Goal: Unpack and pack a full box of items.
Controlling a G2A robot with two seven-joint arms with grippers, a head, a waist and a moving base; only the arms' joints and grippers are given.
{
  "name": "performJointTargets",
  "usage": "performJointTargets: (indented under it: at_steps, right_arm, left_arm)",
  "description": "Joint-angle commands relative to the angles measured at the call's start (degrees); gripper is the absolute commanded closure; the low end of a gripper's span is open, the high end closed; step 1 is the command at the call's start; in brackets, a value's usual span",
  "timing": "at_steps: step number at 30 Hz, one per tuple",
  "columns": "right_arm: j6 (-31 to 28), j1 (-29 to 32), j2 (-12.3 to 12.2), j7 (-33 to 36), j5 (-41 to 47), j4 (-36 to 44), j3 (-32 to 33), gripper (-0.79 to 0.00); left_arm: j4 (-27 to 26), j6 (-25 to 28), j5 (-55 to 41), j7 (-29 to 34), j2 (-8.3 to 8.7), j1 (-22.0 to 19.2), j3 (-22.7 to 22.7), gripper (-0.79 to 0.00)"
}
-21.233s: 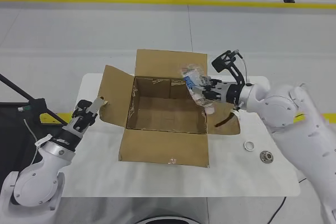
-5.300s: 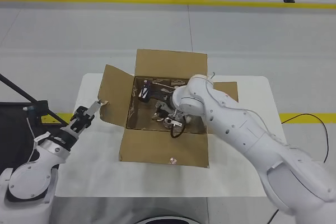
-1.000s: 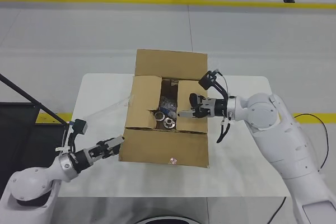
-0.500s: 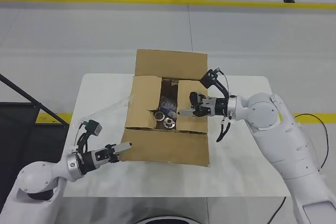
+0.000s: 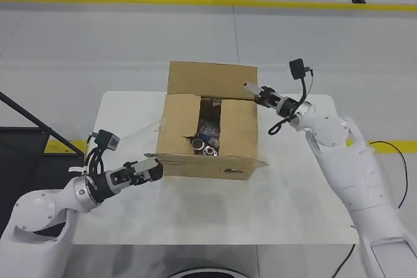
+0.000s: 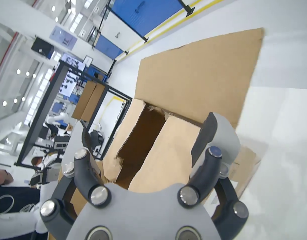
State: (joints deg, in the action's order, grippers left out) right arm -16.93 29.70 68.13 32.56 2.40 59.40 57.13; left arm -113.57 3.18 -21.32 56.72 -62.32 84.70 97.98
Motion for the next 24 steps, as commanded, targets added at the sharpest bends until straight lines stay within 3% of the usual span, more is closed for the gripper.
performJointTargets:
  at_steps: [1, 12, 18, 24]
  right_arm:
    - [-0.9, -2.0, 0.8, -1.5, 1.3, -4.7, -0.7, -0.785]
    - [-1.8, -10.5, 6.0, -8.9, 0.6, -21.1, -7.1, -0.785]
    - [-3.5, -13.8, 8.9, -6.5, 1.7, -27.1, -9.7, -0.785]
    - [-10.0, -16.2, 10.4, -0.6, 7.4, -32.8, -8.6, -0.785]
  left_arm:
    - [0.6, -0.6, -0.5, -1.6, -0.02, -1.7, -0.7, -0.785]
    - [7.8, -3.4, 0.4, -7.8, -0.12, -9.6, -5.8, -0.785]
    - [10.0, -5.5, 6.0, -12.3, -0.11, -11.8, -8.5, -0.785]
    - [10.0, -6.8, 10.0, -15.4, -0.16, -12.7, -10.9, -0.785]
